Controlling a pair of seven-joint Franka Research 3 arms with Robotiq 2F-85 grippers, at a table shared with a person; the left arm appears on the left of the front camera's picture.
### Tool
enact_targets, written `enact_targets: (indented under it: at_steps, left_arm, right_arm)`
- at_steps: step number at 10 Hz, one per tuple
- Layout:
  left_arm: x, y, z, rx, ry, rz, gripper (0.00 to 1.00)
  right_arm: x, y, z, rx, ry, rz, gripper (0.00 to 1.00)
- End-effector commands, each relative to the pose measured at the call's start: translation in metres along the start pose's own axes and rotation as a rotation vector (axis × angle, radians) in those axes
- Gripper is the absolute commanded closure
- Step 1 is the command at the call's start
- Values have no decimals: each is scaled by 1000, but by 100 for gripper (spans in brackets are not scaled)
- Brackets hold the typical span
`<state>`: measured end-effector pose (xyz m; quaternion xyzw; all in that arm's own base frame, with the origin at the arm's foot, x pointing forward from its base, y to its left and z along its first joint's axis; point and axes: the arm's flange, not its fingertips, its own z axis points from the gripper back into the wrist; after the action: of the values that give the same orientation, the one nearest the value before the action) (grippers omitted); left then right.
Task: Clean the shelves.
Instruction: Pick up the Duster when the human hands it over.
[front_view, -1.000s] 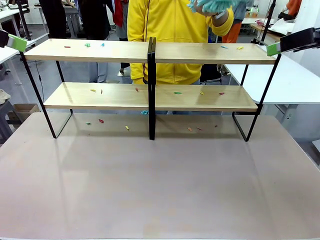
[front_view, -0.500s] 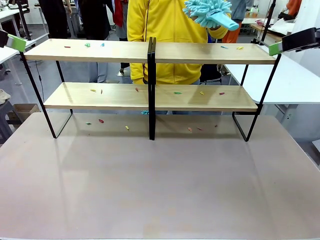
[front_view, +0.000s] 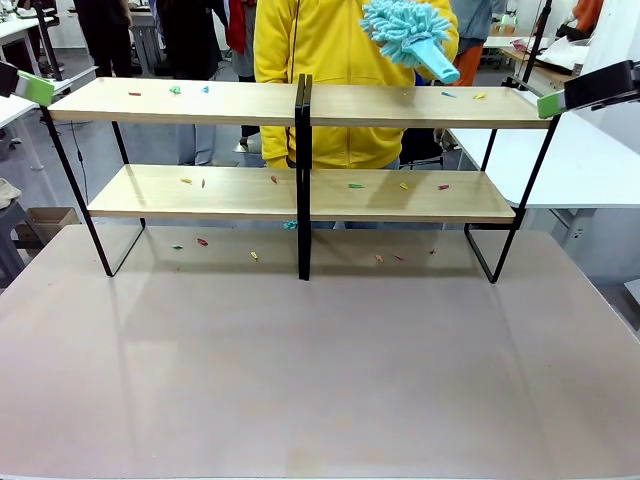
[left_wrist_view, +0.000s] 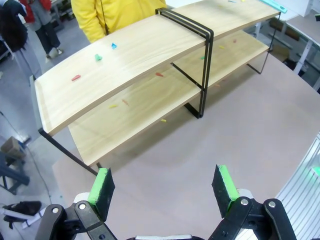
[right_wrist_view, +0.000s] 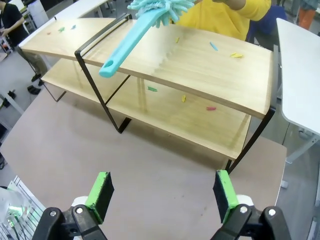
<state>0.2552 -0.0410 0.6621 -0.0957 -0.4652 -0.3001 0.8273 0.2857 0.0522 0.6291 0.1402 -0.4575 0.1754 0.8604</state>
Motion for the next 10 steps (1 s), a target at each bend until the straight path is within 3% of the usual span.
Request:
enact_targets:
  at_steps: [1,7,8,10]
  left_arm:
    - [-2,9,-1,-29,-2,9,0]
    - [-3,9,-4,-34,3,9,0]
    - [-2,10,-4,-36,3,6,0]
    - [-1,9,-3,1,-40,-9,0]
  right_arm:
    - [-38,3,2,7,29,-9,0]
    - [-44,-7,-11,34,73,-25,0]
    - [-11,-4,-5,26,90,-15,0]
    - [-11,-4,-5,26,90,-15,0]
